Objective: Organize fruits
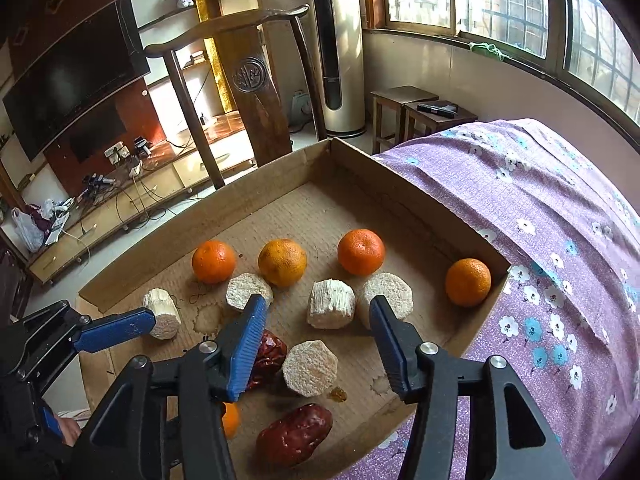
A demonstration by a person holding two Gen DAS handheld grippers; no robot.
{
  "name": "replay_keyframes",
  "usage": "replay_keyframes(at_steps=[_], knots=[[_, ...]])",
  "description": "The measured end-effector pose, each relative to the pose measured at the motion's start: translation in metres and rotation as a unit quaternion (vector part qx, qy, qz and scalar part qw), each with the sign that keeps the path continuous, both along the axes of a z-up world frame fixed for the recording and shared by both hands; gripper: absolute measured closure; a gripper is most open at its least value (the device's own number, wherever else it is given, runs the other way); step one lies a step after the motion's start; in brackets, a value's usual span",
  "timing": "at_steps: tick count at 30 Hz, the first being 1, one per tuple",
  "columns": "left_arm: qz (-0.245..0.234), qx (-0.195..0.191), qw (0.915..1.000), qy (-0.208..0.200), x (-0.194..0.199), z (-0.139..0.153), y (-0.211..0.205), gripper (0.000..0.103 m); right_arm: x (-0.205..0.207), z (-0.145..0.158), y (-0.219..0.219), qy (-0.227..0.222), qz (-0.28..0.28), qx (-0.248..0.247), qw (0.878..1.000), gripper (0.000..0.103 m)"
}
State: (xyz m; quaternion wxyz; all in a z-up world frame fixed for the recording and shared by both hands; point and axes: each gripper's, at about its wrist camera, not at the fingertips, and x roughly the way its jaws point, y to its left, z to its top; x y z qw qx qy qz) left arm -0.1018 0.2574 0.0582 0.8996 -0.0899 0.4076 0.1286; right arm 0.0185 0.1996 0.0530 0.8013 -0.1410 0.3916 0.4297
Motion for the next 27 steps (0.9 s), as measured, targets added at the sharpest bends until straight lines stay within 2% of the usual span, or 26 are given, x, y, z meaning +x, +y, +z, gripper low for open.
replay_keyframes(at_steps=[6,9,16,19,21,27], knots=[[0.012,0.019,0.9997,-0.012,-0.006,0.007,-0.004,0.014,-0.004,0.009,-0.015,-0.006,-0.020,0.011,1.000,0.039],[0.022,0.022,0.9994,-0.018,-0.010,0.008,-0.004,0.014,-0.007,0.014,-0.028,-0.009,-0.037,0.018,0.999,0.032],[0.065,0.051,0.9955,-0.047,-0.018,0.019,-0.005,0.014,-0.022,0.023,-0.069,-0.030,-0.088,0.022,0.995,0.026],[0.069,0.057,0.9943,-0.059,-0.019,0.023,-0.008,0.014,-0.030,0.025,-0.090,-0.033,-0.116,0.036,0.992,0.026],[0.068,0.057,0.9941,-0.062,-0.020,0.026,-0.011,0.013,-0.036,0.026,-0.101,-0.030,-0.132,0.049,0.990,0.021],[0.077,0.078,0.9911,-0.075,-0.025,0.031,-0.024,0.011,-0.052,0.029,-0.114,-0.037,-0.136,0.064,0.988,0.017]])
